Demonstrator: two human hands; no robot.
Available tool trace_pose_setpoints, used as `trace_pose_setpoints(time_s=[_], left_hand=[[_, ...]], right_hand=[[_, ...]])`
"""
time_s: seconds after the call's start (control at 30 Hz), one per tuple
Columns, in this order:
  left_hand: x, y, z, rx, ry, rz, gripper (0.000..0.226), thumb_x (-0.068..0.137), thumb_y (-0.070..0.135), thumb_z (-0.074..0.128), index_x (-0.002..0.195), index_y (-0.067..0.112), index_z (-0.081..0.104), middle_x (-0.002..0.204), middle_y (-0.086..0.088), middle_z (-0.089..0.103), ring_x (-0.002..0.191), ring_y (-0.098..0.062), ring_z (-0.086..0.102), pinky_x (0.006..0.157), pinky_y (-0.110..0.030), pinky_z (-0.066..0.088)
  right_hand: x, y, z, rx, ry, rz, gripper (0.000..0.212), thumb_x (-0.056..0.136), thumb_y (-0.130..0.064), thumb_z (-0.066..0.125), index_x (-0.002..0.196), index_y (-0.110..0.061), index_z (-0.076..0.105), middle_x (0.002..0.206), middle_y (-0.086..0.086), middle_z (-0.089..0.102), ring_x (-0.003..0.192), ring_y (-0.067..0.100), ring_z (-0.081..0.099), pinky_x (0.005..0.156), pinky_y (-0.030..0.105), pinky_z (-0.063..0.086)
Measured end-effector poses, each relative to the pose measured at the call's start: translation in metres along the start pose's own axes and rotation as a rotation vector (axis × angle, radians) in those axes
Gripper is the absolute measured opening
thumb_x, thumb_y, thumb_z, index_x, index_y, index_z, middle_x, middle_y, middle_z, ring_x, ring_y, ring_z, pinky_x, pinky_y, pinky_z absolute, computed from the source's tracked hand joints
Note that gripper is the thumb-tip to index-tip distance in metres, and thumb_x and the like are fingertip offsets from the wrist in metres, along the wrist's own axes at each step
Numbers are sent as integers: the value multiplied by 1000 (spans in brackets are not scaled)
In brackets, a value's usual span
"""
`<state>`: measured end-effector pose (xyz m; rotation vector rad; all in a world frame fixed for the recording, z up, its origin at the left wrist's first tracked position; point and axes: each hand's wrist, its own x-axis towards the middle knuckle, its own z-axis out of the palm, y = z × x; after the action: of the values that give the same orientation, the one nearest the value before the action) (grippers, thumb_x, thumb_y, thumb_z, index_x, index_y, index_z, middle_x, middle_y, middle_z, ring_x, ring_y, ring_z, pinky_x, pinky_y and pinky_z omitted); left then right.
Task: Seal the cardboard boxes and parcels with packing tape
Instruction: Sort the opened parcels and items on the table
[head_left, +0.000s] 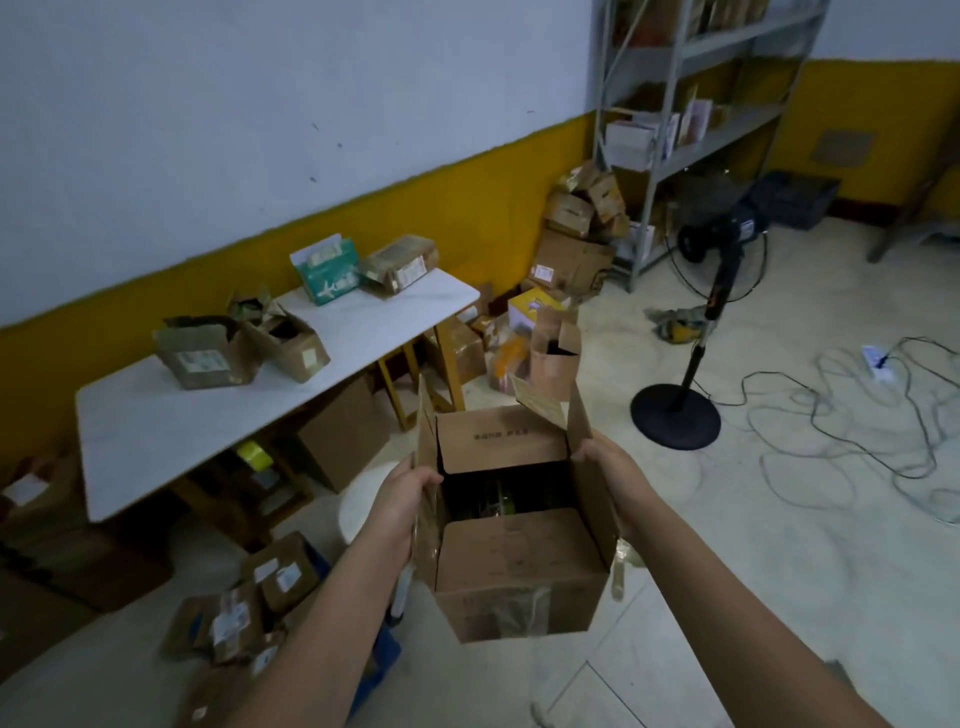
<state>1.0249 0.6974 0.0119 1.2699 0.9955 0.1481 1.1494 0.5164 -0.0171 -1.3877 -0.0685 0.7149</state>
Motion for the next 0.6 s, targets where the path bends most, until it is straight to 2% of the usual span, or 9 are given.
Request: trace_pose_setpoints(time_s=[0.1,0.2,0.3,0.47,0.53,0.6], left_hand=[[34,18,12,1,-7,6,31,95,3,48,116,24,57,96,-6,65,85,-21,62,60,-30,44],[70,36,20,16,-36,9,29,96,4,47,117,21,57,96,-6,64,84,-19,61,59,-30,42],[117,55,22,9,-60,5,37,95,2,48,127,17,58,101,-9,67,88,-22,63,60,-31,45],[200,101,24,-19,-68,0,43,93,1,48,133,15,56,103,-12,67,91,-26,65,62,-32,49],[225,124,23,-28,-73,5,41,93,0,47,130,16,58,104,-11,68,91,-25,65,60,-31,48],[250,146,20,-22,-89,27,42,92,0,47,129,15,59,107,-12,68,94,-27,65,61,-31,49]], right_hand=[[36,-11,0,25,1,8,36,88,4,37,109,-12,61,83,5,55,71,16,53,49,20,45],[74,-21,3,21,23,18,32,88,4,37,99,-14,61,76,4,53,65,15,51,48,22,42],[115,-34,12,-21,71,17,30,89,2,40,85,-20,59,70,2,54,63,15,51,50,23,41],[194,-63,37,-17,99,21,32,89,3,40,80,-23,57,69,2,51,61,16,49,53,27,38],[222,-77,48,-45,101,13,30,90,2,41,82,-21,58,72,2,50,64,17,49,55,29,37],[250,-91,60,-53,74,0,31,89,1,40,95,-19,63,75,3,52,67,17,50,56,29,38]])
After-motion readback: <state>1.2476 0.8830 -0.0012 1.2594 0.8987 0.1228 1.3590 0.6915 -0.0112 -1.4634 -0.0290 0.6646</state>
